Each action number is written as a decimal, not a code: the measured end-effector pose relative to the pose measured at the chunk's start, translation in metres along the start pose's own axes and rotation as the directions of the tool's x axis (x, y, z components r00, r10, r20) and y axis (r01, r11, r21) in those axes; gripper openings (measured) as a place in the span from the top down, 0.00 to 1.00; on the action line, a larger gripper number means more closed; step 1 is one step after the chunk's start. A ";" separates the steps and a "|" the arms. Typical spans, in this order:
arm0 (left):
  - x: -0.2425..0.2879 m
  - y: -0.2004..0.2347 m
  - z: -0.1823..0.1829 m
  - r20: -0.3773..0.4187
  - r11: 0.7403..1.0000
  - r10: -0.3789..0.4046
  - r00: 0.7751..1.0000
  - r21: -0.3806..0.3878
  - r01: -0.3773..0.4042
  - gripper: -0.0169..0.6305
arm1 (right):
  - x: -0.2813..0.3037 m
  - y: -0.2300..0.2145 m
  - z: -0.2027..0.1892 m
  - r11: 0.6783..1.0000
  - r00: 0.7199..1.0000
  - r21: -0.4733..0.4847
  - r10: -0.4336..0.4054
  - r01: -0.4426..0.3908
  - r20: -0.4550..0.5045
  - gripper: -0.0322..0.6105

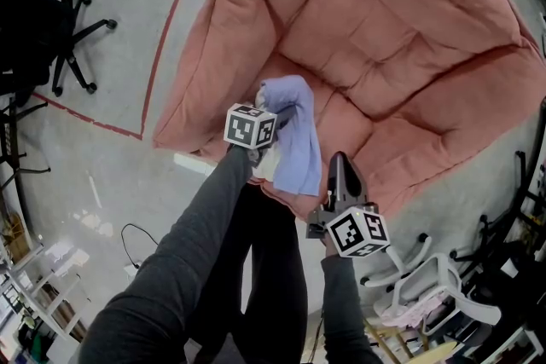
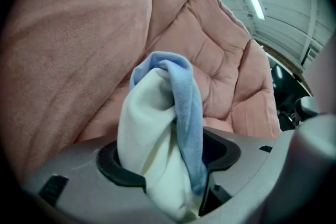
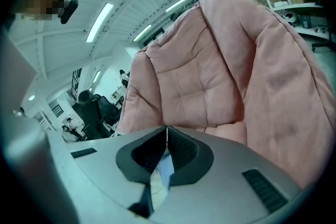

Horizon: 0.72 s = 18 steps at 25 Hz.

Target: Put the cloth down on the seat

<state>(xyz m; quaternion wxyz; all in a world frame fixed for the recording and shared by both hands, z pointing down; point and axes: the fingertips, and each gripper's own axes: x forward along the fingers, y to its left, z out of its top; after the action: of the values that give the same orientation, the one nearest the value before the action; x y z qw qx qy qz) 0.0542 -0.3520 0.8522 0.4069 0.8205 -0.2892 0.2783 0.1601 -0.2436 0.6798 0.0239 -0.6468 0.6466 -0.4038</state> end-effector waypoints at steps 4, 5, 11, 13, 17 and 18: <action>-0.008 0.009 -0.008 0.014 0.998 0.050 0.999 -0.034 -0.049 0.47 | -0.001 0.003 -0.001 1.000 1.000 0.000 0.011 -0.011 0.000 0.93; -0.011 0.011 -0.009 0.021 0.997 0.059 0.998 -0.043 -0.058 0.46 | -0.001 0.004 -0.002 1.000 1.000 -0.001 0.013 -0.013 0.000 0.93; -0.026 0.015 -0.016 0.045 0.991 0.097 0.994 -0.096 -0.092 0.42 | -0.005 0.011 0.001 0.999 0.999 -0.012 0.032 -0.032 0.009 0.93; -0.031 0.013 -0.020 0.056 0.989 0.098 0.994 -0.113 -0.091 0.42 | -0.008 0.012 0.000 0.999 0.999 -0.013 0.035 -0.035 0.008 0.93; -0.045 0.010 -0.030 0.056 0.984 0.098 0.994 -0.153 -0.089 0.42 | -0.015 0.015 -0.001 0.999 0.999 -0.013 0.036 -0.036 0.008 0.93; -0.049 0.010 -0.033 0.053 0.983 0.101 0.994 -0.160 -0.091 0.42 | -0.017 0.016 -0.002 0.999 0.999 -0.013 0.035 -0.034 0.007 0.93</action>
<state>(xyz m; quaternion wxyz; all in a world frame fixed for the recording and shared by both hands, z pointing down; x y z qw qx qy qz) 0.0069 -0.3173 0.8400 0.4476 0.7790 -0.3617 0.2489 0.1489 -0.2311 0.6638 0.0288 -0.6371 0.6602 -0.3968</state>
